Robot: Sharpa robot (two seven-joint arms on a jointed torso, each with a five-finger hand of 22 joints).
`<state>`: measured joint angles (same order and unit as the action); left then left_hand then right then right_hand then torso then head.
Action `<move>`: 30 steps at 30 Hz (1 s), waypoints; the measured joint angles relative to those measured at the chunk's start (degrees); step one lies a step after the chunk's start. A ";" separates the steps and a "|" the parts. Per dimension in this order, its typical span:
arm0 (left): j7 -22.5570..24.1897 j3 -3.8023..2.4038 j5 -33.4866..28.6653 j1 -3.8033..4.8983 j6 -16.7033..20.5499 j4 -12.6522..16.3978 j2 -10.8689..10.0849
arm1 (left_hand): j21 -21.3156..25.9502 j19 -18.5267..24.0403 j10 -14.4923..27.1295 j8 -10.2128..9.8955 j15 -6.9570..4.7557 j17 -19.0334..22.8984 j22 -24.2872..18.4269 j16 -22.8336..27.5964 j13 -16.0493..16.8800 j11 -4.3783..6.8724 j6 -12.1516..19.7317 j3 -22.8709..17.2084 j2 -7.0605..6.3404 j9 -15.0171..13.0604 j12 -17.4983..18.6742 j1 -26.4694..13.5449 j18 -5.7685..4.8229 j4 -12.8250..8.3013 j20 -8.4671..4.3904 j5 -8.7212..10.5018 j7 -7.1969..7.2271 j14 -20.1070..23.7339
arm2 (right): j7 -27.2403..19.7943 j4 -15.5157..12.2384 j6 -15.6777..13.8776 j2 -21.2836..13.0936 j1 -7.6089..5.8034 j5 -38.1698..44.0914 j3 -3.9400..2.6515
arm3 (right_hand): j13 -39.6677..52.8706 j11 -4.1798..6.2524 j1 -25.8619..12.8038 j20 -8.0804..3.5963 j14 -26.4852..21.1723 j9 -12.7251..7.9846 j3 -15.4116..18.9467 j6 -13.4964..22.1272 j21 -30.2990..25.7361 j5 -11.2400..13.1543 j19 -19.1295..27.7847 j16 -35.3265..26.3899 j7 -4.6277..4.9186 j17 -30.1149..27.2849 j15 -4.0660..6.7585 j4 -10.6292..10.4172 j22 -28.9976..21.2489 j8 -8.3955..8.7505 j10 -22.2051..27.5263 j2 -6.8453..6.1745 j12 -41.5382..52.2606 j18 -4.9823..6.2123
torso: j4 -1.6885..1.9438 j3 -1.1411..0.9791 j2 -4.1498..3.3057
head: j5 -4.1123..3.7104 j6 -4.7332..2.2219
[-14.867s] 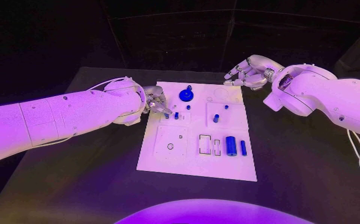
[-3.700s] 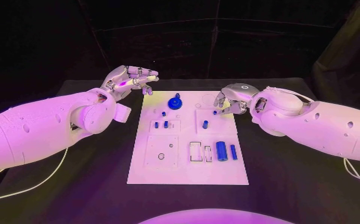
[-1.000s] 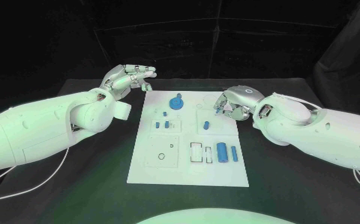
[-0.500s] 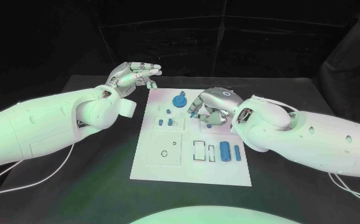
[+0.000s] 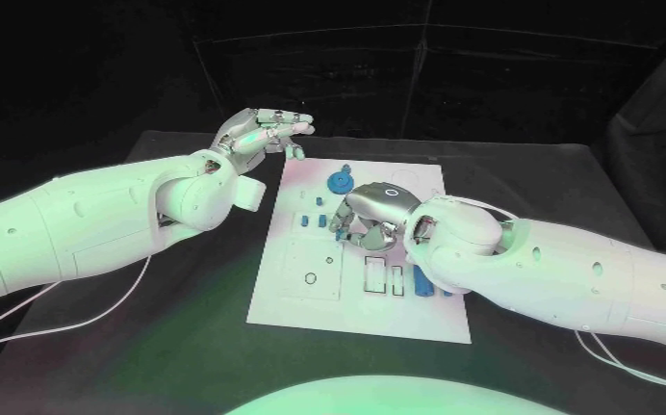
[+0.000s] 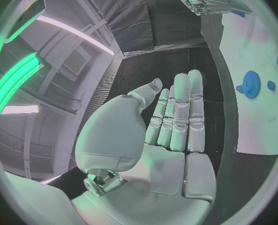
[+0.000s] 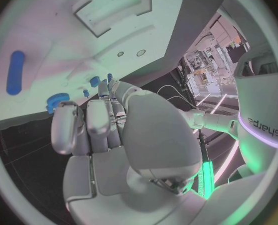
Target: Assemble the parts on the task board
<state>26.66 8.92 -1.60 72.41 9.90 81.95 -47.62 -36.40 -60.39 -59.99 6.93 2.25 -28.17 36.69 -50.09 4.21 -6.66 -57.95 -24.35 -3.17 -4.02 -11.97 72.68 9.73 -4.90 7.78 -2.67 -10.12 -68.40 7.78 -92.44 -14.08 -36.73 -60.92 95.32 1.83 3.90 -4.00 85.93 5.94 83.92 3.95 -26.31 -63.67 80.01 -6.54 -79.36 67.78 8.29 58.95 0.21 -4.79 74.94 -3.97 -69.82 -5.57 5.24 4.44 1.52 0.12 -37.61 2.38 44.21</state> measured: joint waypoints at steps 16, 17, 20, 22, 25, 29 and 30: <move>-0.07 0.00 -0.01 0.00 0.05 -0.13 0.43 | 0.00 0.00 0.00 0.00 0.00 0.09 0.01 0.00 0.01 0.00 0.00 0.16 0.00 0.06 0.00 0.00 0.00 -0.16 0.00 0.00 0.00 0.00 | 0.42 1.70 2.59 2.63 1.58 1.46 0.03 | 0.00 0.00 -0.23 0.00 0.00 -0.02 -0.16 0.04 0.00 0.01 0.00 -0.01 -0.04 -0.01 0.00 0.16 -0.01 0.01 0.00 -0.24 -0.23 0.00 | -0.09 -0.09 -0.03 | 1.15 0.88; -0.08 0.00 -0.01 -0.01 0.05 -0.15 0.43 | 0.00 0.00 0.00 0.00 0.00 0.09 0.01 0.00 0.01 0.00 0.00 0.16 0.00 0.06 0.00 0.00 0.00 -0.16 0.00 0.00 0.00 0.00 | 0.43 1.73 2.71 2.64 1.64 1.58 0.03 | 0.00 0.00 -0.23 0.00 0.00 -0.02 -0.16 0.04 0.00 0.01 0.00 -0.01 -0.04 -0.01 0.00 0.16 -0.01 0.01 0.00 -0.24 -0.23 0.01 | -0.10 -0.09 -0.03 | 1.20 0.93; -0.11 0.00 -0.01 -0.01 0.05 -0.18 0.46 | 0.00 0.00 0.00 0.00 0.00 0.09 0.01 0.00 0.01 0.00 0.00 0.16 0.00 0.06 0.00 0.00 0.00 -0.16 0.00 0.00 0.00 0.00 | 0.44 1.77 2.96 2.65 1.72 1.90 0.05 | 0.00 0.00 -0.23 0.00 0.00 -0.02 -0.15 0.04 0.00 0.01 0.00 -0.01 -0.04 -0.02 0.00 0.16 -0.01 0.01 0.00 -0.24 -0.23 0.00 | -0.11 -0.09 -0.03 | 1.25 1.04; -0.13 0.00 -0.01 -0.01 0.05 -0.25 0.46 | 0.00 0.00 0.00 0.00 0.00 0.09 0.01 0.00 0.01 0.00 0.00 0.16 0.00 0.05 0.00 0.00 0.00 -0.16 0.00 0.00 0.00 0.00 | 0.46 1.82 3.13 2.73 1.79 2.18 0.05 | 0.00 0.00 -0.23 0.00 0.00 -0.02 -0.16 0.04 0.00 0.01 0.00 -0.02 -0.04 -0.02 0.00 0.16 -0.01 0.02 0.00 -0.24 -0.23 0.00 | -0.12 -0.09 -0.03 | 1.26 1.09; -0.18 0.00 -0.01 -0.01 0.05 -0.34 0.48 | 0.00 0.00 0.00 0.00 0.00 0.14 -0.06 0.00 -0.02 0.00 0.00 0.16 0.00 0.05 -0.20 0.00 0.00 -0.16 0.00 0.00 0.00 0.00 | 0.47 1.82 3.35 2.81 1.92 2.58 0.06 | 0.00 0.00 -0.23 0.00 0.00 -0.03 -0.15 0.05 0.00 0.01 0.00 -0.02 -0.05 -0.02 0.00 0.16 -0.01 0.03 0.00 -0.24 -0.23 0.01 | -0.12 -0.09 -0.02 | 1.27 1.14; -0.24 0.00 -0.02 -0.01 0.05 -0.48 0.53 | 0.00 0.00 0.00 0.00 0.00 0.14 -0.07 0.00 -0.05 0.00 0.00 0.16 0.00 0.05 -0.23 0.00 0.00 -0.16 0.00 0.00 0.00 0.00 | 0.47 1.70 3.47 2.85 1.99 2.98 0.04 | 0.00 0.00 -0.23 0.00 0.00 -0.03 -0.15 0.05 0.00 0.01 0.00 -0.02 -0.05 -0.02 0.00 0.16 -0.01 0.04 0.00 -0.24 -0.23 0.00 | -0.12 -0.09 0.00 | 1.33 1.20; -0.26 0.00 -0.02 -0.01 0.05 -0.51 0.53 | 0.00 0.00 0.00 0.00 0.00 0.14 -0.07 0.00 -0.05 0.00 0.14 0.16 0.00 0.05 -0.23 0.00 0.00 -0.16 0.00 0.00 -0.14 0.00 | 0.47 1.66 3.50 2.86 2.02 3.06 0.04 | 0.00 0.00 -0.23 0.00 0.00 -0.03 -0.15 0.05 0.00 0.01 0.00 -0.02 -0.05 -0.03 0.00 0.16 -0.01 0.04 0.00 -0.24 -0.23 0.00 | -0.12 -0.09 0.00 | 1.35 1.20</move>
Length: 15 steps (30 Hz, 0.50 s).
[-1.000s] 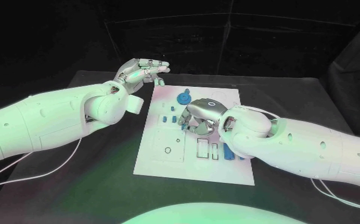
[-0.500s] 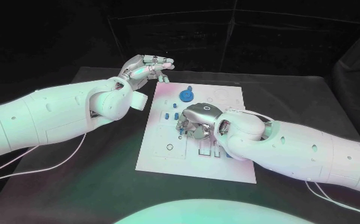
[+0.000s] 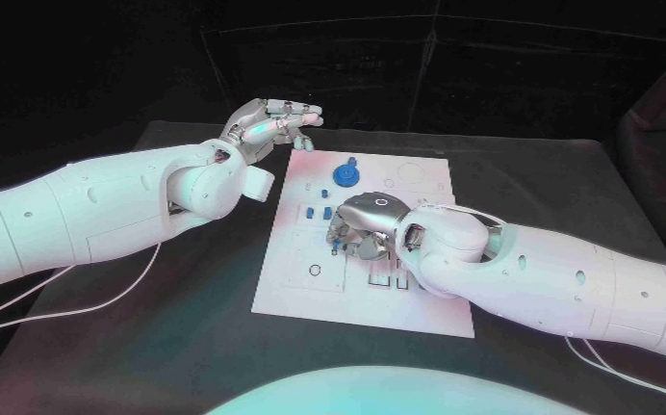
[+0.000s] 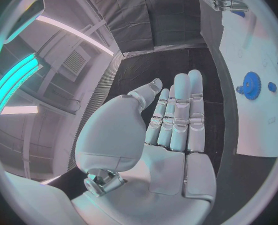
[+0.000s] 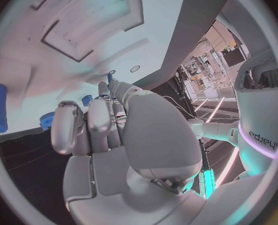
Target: Assemble the parts on the task board
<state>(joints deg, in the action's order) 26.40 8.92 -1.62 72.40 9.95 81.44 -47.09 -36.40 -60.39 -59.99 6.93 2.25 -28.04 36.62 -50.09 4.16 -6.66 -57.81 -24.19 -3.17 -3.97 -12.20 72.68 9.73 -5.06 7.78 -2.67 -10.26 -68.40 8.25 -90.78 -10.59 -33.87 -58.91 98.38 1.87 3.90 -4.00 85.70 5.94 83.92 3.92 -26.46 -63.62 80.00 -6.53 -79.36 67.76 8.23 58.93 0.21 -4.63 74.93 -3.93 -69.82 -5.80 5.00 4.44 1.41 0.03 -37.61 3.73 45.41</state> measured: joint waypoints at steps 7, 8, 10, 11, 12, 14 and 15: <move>-0.13 0.00 -0.01 0.00 0.00 -0.11 0.03 | 0.00 0.00 0.00 0.00 0.00 0.00 0.00 0.00 0.00 0.00 0.07 0.00 0.00 0.00 0.00 0.00 0.00 0.00 0.00 0.00 -0.07 0.00 | -0.01 -0.05 0.11 0.09 0.06 0.39 -0.02 | 0.00 0.00 -0.23 0.00 0.00 0.01 0.00 0.05 0.00 0.00 0.00 0.00 -0.04 0.05 0.00 0.00 -0.01 0.01 0.00 0.23 0.00 0.00 | 0.01 0.02 0.00 | 0.05 0.01; -0.14 0.00 -0.01 0.00 0.00 -0.12 0.04 | 0.00 0.00 0.00 0.00 0.00 0.00 0.00 0.00 0.01 0.00 0.07 0.00 0.00 0.00 0.00 0.00 0.00 0.00 0.00 0.00 -0.07 0.00 | -0.01 -0.04 0.13 0.11 0.06 0.43 -0.02 | 0.00 0.00 -0.23 0.00 0.00 0.03 0.00 0.05 0.00 0.00 0.00 0.00 -0.04 0.05 0.00 0.00 -0.01 0.01 0.00 0.23 0.00 0.00 | 0.01 0.02 0.00 | 0.07 0.04; -0.17 0.00 -0.01 0.00 -0.01 -0.15 0.06 | 0.00 0.00 0.00 0.00 0.00 0.00 0.01 0.00 0.01 0.00 0.07 0.00 0.00 0.00 0.00 0.00 0.00 0.00 0.00 0.00 -0.07 0.00 | -0.01 0.01 0.16 0.17 0.07 0.50 -0.02 | 0.00 0.00 -0.23 0.00 0.00 0.03 0.00 0.05 0.00 0.00 0.00 0.00 -0.04 0.05 0.00 0.00 -0.01 0.01 0.00 0.23 0.00 0.00 | 0.01 0.02 0.00 | 0.12 0.09; -0.19 0.00 -0.01 0.00 -0.01 -0.19 0.08 | 0.00 0.00 0.00 0.00 0.00 0.00 0.00 0.00 0.01 0.00 0.07 0.00 0.00 0.00 0.00 0.00 0.00 0.00 0.00 0.00 -0.07 0.00 | -0.02 0.04 0.18 0.22 0.07 0.54 -0.02 | 0.00 0.00 -0.23 0.00 0.00 0.03 0.00 0.05 0.00 0.00 0.00 0.00 -0.05 0.05 0.00 0.00 -0.01 0.01 0.00 0.23 0.00 0.00 | 0.01 0.02 0.00 | 0.13 0.12; -0.20 0.00 -0.01 0.00 -0.01 -0.21 0.09 | 0.00 0.00 0.00 0.00 0.00 0.00 0.01 0.00 0.01 0.00 0.07 0.00 0.00 0.00 0.00 0.00 0.00 0.00 0.00 0.00 -0.07 0.00 | -0.02 0.05 0.21 0.25 0.07 0.58 -0.02 | 0.00 0.00 -0.23 0.00 0.00 0.03 0.00 0.05 0.00 0.00 0.00 0.00 -0.05 0.04 0.00 0.00 -0.01 0.01 0.00 0.23 0.00 0.00 | 0.01 0.02 0.00 | 0.14 0.16; -0.23 0.00 -0.01 0.00 -0.01 -0.28 0.11 | 0.00 0.00 0.21 0.00 0.00 0.06 -0.02 0.00 0.01 -0.21 0.07 0.00 0.00 -0.01 0.00 0.00 0.00 0.00 0.00 0.00 -0.07 0.00 | -0.02 0.06 0.26 0.29 0.07 0.62 -0.02 | 0.00 0.00 -0.23 0.00 0.00 0.03 0.00 0.06 0.00 0.00 0.00 0.00 -0.05 0.04 0.00 0.00 -0.01 0.02 0.00 0.23 0.00 0.00 | 0.01 0.02 0.00 | 0.15 0.23; -0.25 0.00 -0.01 0.00 -0.01 -0.33 0.12 | 0.00 0.00 0.21 0.00 0.00 0.07 -0.04 0.00 0.01 -0.21 0.07 0.00 0.00 0.00 0.00 0.00 0.00 0.00 0.00 0.00 -0.07 0.00 | -0.03 0.07 0.30 0.31 0.07 0.65 -0.02 | 0.00 0.00 -0.23 0.00 0.00 0.03 0.00 0.06 0.00 0.00 0.00 0.00 -0.05 0.04 0.00 0.00 -0.01 0.02 0.00 0.23 0.00 0.00 | 0.01 0.02 0.00 | 0.15 0.24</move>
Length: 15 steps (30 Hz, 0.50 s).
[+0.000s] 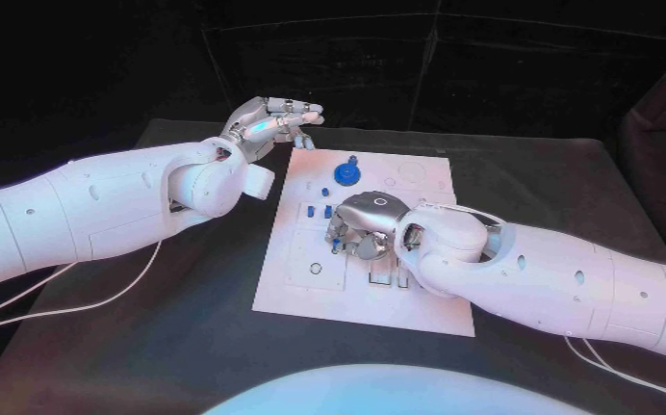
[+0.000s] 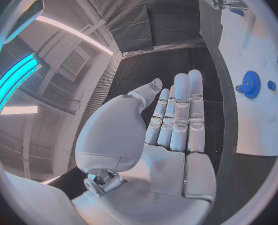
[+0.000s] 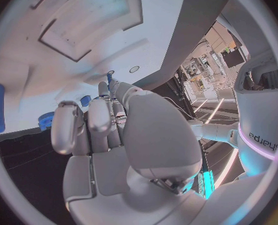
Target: Assemble the parts on the task board
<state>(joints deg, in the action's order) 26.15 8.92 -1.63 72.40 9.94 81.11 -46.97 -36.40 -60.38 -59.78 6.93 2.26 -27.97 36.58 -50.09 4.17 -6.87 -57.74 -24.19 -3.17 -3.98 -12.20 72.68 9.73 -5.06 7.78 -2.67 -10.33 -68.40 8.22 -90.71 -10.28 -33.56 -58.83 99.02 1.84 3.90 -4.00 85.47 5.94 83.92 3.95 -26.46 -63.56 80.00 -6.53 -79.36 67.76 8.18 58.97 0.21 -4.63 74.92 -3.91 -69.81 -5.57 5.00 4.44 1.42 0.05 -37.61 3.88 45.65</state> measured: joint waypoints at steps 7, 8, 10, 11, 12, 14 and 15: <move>-0.08 0.00 0.00 0.00 -0.01 -0.19 0.08 | 0.00 0.00 0.00 0.00 0.00 0.00 0.00 0.00 0.00 0.00 0.00 0.00 0.00 0.05 0.00 0.00 0.00 0.00 0.00 0.00 0.00 0.00 | -0.02 -0.02 0.17 0.04 0.00 0.17 0.00 | 0.00 0.00 0.00 0.00 0.00 0.00 0.00 0.05 0.00 0.00 0.00 0.00 -0.05 -0.01 0.00 0.00 0.00 0.15 0.00 0.00 0.00 0.01 | 0.01 -0.02 0.00 | 0.01 0.10; -0.09 0.00 0.00 0.00 -0.01 -0.21 0.09 | 0.00 0.00 0.00 0.00 0.00 0.00 0.00 0.00 0.01 0.00 0.00 0.00 0.00 0.04 0.00 0.00 0.00 0.00 0.00 0.00 0.00 0.00 | -0.03 -0.06 0.19 0.04 0.00 0.19 0.00 | 0.00 0.00 0.00 0.00 0.00 0.00 0.00 0.06 0.00 0.00 0.00 0.00 -0.06 -0.01 0.00 0.00 0.00 0.15 0.00 0.00 0.00 0.00 | 0.01 -0.02 -0.01 | 0.01 0.12; -0.11 0.00 0.00 0.00 -0.01 -0.26 0.11 | 0.00 0.00 0.00 0.00 0.00 0.00 0.00 0.00 0.01 0.00 0.00 0.00 0.00 0.05 0.00 0.00 0.00 0.00 0.00 0.00 0.00 0.00 | -0.04 -0.11 0.21 0.04 0.00 0.22 0.01 | 0.00 0.00 0.00 0.00 0.00 -0.01 0.00 0.06 0.00 0.00 0.00 0.00 -0.06 -0.01 0.00 0.00 0.00 0.15 0.00 0.00 0.00 0.00 | 0.01 -0.02 -0.01 | 0.01 0.16; -0.12 0.00 0.00 0.00 -0.01 -0.30 0.13 | 0.00 0.00 0.00 0.00 0.00 0.00 0.00 0.00 0.01 0.00 0.00 0.00 0.00 0.04 0.00 0.00 0.00 0.00 0.00 0.00 0.00 0.00 | -0.04 -0.16 0.21 0.03 0.02 0.26 0.02 | 0.00 0.00 0.00 0.00 0.00 -0.01 0.00 0.06 0.00 0.00 0.00 0.00 -0.06 -0.01 0.00 0.00 0.00 0.15 0.00 0.00 0.00 0.00 | 0.01 -0.02 -0.01 | 0.01 0.16; -0.13 0.00 0.00 0.00 -0.01 -0.32 0.14 | 0.00 0.00 0.00 0.00 0.00 0.00 0.01 0.00 0.01 0.00 0.00 0.00 0.00 0.04 0.00 0.00 0.00 0.00 0.00 0.00 0.00 0.00 | -0.05 -0.20 0.21 0.01 0.03 0.29 0.02 | 0.00 0.00 0.00 0.00 0.00 -0.01 0.00 0.06 0.00 0.00 0.00 0.00 -0.06 -0.01 0.00 0.00 0.00 0.15 0.00 0.00 0.00 0.00 | 0.01 -0.02 -0.01 | 0.01 0.16; -0.15 0.00 0.00 -0.01 -0.01 -0.38 0.15 | 0.00 0.00 0.00 0.00 0.00 0.00 0.01 0.00 0.01 0.00 0.00 0.00 0.00 0.04 0.00 0.00 0.00 0.00 0.00 0.00 0.00 0.00 | -0.05 -0.32 0.20 -0.05 0.05 0.37 0.04 | 0.00 0.00 0.00 0.00 0.00 -0.01 -0.14 0.00 0.00 0.00 0.00 0.24 0.00 0.01 0.00 0.14 -0.01 0.15 0.00 0.00 0.00 0.00 | 0.01 -0.02 -0.01 | 0.05 0.17; -0.17 0.00 0.00 -0.01 -0.02 -0.41 0.15 | 0.00 0.00 0.00 0.00 0.00 0.00 0.01 0.00 0.01 0.00 0.00 0.00 0.00 0.04 0.00 0.00 0.00 0.00 0.00 0.00 0.00 0.00 | -0.05 -0.38 0.18 -0.07 0.07 0.43 0.05 | 0.00 0.00 0.00 0.00 0.00 -0.01 -0.14 -0.06 0.00 0.00 0.00 0.24 0.05 0.05 0.00 0.14 -0.01 0.16 0.00 0.00 0.00 0.00 | 0.01 -0.02 -0.01 | 0.07 0.19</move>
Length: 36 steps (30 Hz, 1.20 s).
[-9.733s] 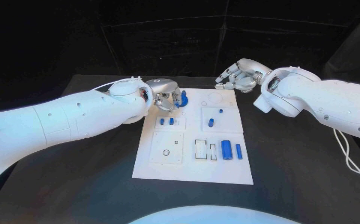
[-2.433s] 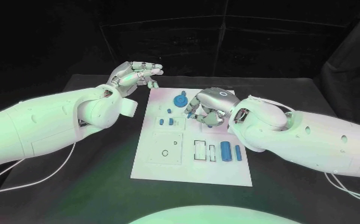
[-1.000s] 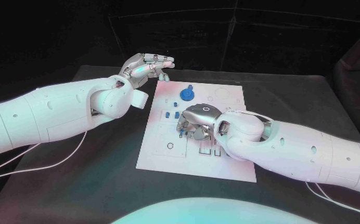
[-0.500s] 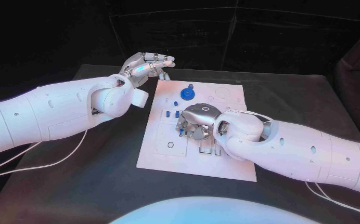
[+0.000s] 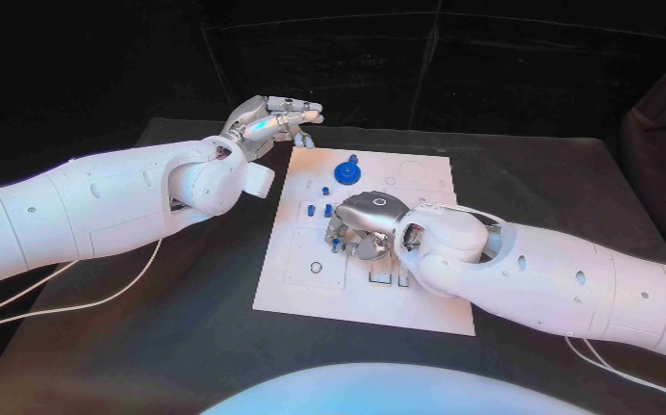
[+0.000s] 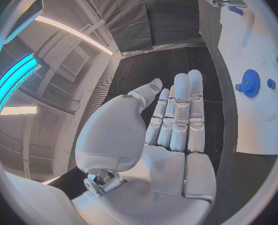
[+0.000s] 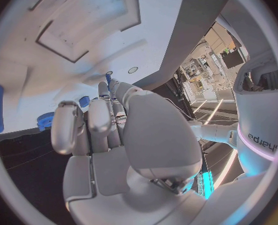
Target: Assemble the parts on the task board
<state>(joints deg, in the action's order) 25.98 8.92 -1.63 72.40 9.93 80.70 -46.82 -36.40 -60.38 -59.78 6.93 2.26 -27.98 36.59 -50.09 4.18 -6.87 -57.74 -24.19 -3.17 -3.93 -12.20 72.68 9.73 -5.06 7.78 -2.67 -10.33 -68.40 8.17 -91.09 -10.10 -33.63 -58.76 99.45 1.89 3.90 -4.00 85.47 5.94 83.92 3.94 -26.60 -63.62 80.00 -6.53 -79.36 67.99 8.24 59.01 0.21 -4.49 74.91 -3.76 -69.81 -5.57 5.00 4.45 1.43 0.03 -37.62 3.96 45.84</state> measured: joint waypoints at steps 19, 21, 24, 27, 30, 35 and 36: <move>-0.26 0.01 -0.01 -0.01 -0.04 -0.24 0.13 | 0.23 0.00 0.00 0.00 0.00 0.07 -0.06 0.00 -0.05 0.00 0.00 0.16 0.00 -0.01 0.00 0.00 0.00 -0.16 0.00 0.00 0.00 0.00 | 0.28 -0.50 -0.26 -0.29 0.14 0.51 0.05 | 0.00 -0.21 -0.22 0.00 0.00 0.02 -0.14 -0.03 0.00 0.00 0.00 0.00 0.02 -0.01 0.00 0.14 0.00 0.00 -0.20 -0.22 0.00 0.00 | 0.01 0.00 0.01 | 0.06 0.00; -0.28 0.01 -0.01 -0.01 -0.04 -0.26 0.14 | 0.23 0.00 0.00 0.00 0.00 0.07 -0.06 0.00 -0.04 0.00 0.00 0.16 0.00 -0.01 0.00 0.00 0.00 -0.16 0.00 0.00 0.00 0.00 | 0.29 -0.56 -0.29 -0.32 0.16 0.54 0.05 | 0.00 -0.20 -0.22 0.00 0.00 0.04 -0.14 -0.03 0.00 0.00 0.00 0.00 0.02 -0.01 0.00 0.14 -0.01 0.00 -0.20 -0.22 0.00 -0.01 | 0.01 0.00 0.01 | 0.10 0.03; -0.29 0.01 -0.01 -0.01 -0.04 -0.27 0.14 | 0.23 0.00 0.00 0.00 0.00 0.07 -0.06 0.00 -0.04 0.00 0.00 0.16 0.00 -0.01 0.00 0.00 0.00 -0.16 0.00 0.00 0.00 0.00 | 0.31 -0.63 -0.31 -0.35 0.18 0.59 0.07 | 0.00 -0.20 -0.22 0.00 0.00 0.05 -0.14 -0.03 0.00 0.00 0.00 0.00 0.02 -0.02 0.00 0.15 0.00 0.00 -0.20 -0.22 0.00 0.00 | 0.01 0.01 0.01 | 0.10 0.06; -0.31 0.01 -0.01 -0.02 -0.04 -0.27 0.14 | 0.23 0.00 0.00 0.00 0.00 0.07 -0.05 0.00 -0.04 0.00 0.00 0.16 0.00 -0.01 0.00 0.00 0.00 -0.16 0.00 0.00 0.00 0.00 | 0.32 -0.69 -0.31 -0.38 0.23 0.61 0.11 | 0.00 -0.21 -0.22 0.00 0.00 0.04 -0.14 -0.03 0.00 0.00 0.00 0.00 0.01 -0.02 0.00 0.15 -0.01 0.00 -0.20 -0.22 0.00 -0.01 | 0.01 0.02 0.01 | 0.10 0.10; -0.32 0.01 -0.01 -0.02 -0.05 -0.29 0.14 | 0.23 0.00 0.00 0.00 0.00 0.07 -0.05 0.00 -0.04 0.00 0.00 0.16 0.00 -0.01 0.00 0.00 0.00 -0.16 0.00 0.00 0.00 0.00 | 0.33 -0.87 -0.33 -0.41 0.26 0.64 0.11 | 0.00 -0.20 -0.22 0.00 0.00 0.04 -0.14 -0.02 0.00 0.00 0.00 0.00 0.01 -0.02 0.00 0.15 -0.01 0.00 -0.20 -0.22 0.00 0.00 | 0.01 0.02 0.01 | 0.11 0.15; -0.34 0.01 -0.01 -0.02 -0.05 -0.22 0.06 | 0.23 0.00 0.00 0.00 0.00 0.07 -0.05 0.00 -0.04 0.00 0.00 0.16 0.00 -0.01 0.00 0.00 0.00 -0.16 0.00 0.00 0.00 0.00 | 0.33 -1.17 -0.40 -0.59 0.37 0.74 0.11 | 0.00 -0.20 -0.22 0.00 0.00 0.03 -0.14 -0.02 0.00 0.00 0.00 0.00 0.00 -0.02 0.00 0.14 -0.01 0.00 -0.20 -0.22 0.00 0.00 | 0.01 0.03 0.01 | 0.15 0.20; -0.34 0.01 -0.01 -0.02 -0.05 -0.17 -0.01 | 0.23 0.00 0.00 0.00 0.00 0.07 -0.05 0.00 -0.04 0.00 0.00 0.16 0.00 -0.01 0.00 0.00 0.00 -0.16 0.00 0.00 0.00 0.00 | 0.33 -1.22 -0.41 -0.66 0.37 0.76 0.11 | 0.00 -0.20 -0.22 0.00 0.00 0.03 -0.14 -0.01 0.00 0.00 0.00 0.00 0.00 -0.02 0.00 0.15 -0.01 0.00 -0.20 -0.22 0.00 0.00 | 0.01 0.03 -0.01 | 0.15 0.21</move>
<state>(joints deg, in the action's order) 25.64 8.94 -1.64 72.38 9.87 80.53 -46.83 -36.17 -60.38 -59.79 6.93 2.26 -27.91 36.53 -50.09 4.14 -6.87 -57.74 -24.03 -3.17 -3.95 -12.19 72.68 9.73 -5.22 7.78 -2.67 -10.33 -68.40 8.50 -92.31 -10.52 -34.29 -58.39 100.21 2.00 3.90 -4.21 85.25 5.94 83.92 3.97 -26.74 -63.63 79.99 -6.53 -79.36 67.99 8.24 58.99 0.21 -4.34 74.91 -3.75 -70.02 -5.79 5.00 4.44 1.43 0.06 -37.63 4.11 46.05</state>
